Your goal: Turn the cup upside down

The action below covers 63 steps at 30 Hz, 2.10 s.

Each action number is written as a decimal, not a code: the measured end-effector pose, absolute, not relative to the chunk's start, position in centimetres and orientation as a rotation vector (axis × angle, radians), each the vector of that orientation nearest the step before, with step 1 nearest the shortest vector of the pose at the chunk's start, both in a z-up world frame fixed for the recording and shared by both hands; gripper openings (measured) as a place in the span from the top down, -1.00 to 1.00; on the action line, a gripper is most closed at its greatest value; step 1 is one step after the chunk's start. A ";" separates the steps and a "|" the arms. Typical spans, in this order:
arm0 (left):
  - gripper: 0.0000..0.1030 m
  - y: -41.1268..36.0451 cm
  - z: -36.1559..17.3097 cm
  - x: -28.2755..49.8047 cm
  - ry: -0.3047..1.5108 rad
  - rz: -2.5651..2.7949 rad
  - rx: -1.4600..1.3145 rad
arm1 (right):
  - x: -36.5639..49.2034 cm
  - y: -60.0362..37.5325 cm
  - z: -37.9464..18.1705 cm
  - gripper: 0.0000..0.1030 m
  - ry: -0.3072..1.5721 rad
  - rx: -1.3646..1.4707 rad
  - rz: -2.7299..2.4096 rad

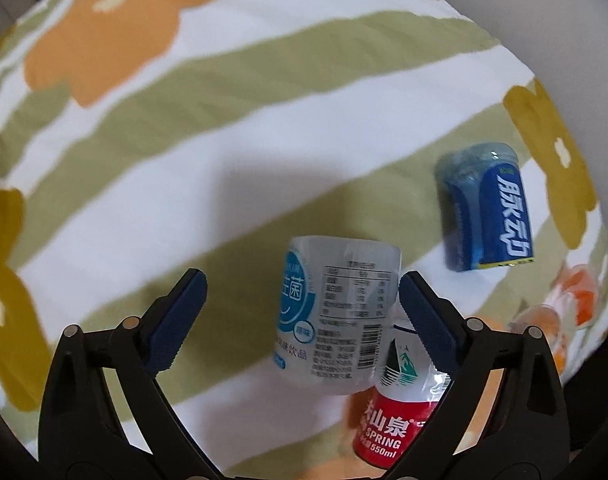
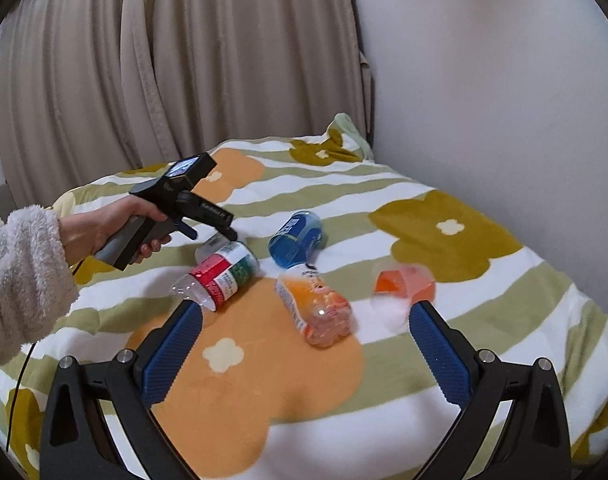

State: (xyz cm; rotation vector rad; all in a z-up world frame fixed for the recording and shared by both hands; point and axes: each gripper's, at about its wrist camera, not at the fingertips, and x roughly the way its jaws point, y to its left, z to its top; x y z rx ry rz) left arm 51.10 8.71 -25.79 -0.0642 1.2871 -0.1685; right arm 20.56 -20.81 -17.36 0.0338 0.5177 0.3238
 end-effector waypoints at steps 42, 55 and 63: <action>-0.11 -6.6 -23.1 25.5 1.201 -0.633 0.502 | 12.4 -19.6 -12.1 -1.00 0.421 -0.024 0.276; -0.99 -8.6 -24.7 24.5 1.161 -0.605 0.537 | 10.9 -21.9 -11.2 -1.00 0.405 -0.025 0.248; -0.99 -6.4 -21.5 23.1 1.083 -0.556 0.425 | 12.2 -21.9 -10.2 -1.00 0.426 -0.190 0.398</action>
